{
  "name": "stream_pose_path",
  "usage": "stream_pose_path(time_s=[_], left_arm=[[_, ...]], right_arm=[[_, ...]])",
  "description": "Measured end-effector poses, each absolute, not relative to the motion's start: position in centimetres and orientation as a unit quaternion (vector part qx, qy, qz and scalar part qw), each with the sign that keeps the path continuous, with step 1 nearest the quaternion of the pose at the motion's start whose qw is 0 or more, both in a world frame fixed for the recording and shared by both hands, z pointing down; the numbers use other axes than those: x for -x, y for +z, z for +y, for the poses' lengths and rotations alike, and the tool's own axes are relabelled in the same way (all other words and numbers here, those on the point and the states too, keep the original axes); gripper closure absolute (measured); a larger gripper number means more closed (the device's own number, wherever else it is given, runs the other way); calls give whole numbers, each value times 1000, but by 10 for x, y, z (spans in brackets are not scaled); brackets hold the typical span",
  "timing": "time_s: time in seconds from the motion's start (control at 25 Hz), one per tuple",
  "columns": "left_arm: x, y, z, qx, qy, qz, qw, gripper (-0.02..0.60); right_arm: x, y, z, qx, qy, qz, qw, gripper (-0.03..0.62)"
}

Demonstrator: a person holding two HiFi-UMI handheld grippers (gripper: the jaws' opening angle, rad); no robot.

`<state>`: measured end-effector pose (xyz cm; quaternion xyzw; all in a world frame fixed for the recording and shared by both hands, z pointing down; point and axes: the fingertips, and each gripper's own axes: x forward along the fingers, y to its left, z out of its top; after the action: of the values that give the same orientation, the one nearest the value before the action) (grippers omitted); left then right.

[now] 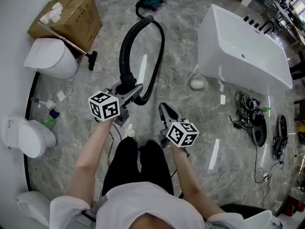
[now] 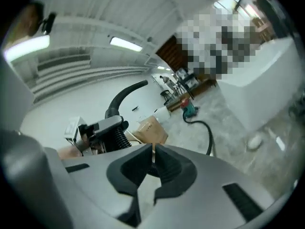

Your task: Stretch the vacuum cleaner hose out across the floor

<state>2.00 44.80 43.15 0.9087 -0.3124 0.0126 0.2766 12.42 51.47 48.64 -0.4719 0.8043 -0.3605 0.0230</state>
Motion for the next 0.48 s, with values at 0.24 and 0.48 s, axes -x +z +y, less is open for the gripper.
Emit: stream_pose_path(time_s=[0.24, 0.48], left_arm=[[-26, 442, 458, -933, 113, -277, 199, 400], [-32, 490, 473, -933, 205, -242, 170, 400]], right_arm=[[-120, 444, 509, 502, -177, 845, -43, 582], [-133, 413, 512, 539, -129, 832, -28, 580]])
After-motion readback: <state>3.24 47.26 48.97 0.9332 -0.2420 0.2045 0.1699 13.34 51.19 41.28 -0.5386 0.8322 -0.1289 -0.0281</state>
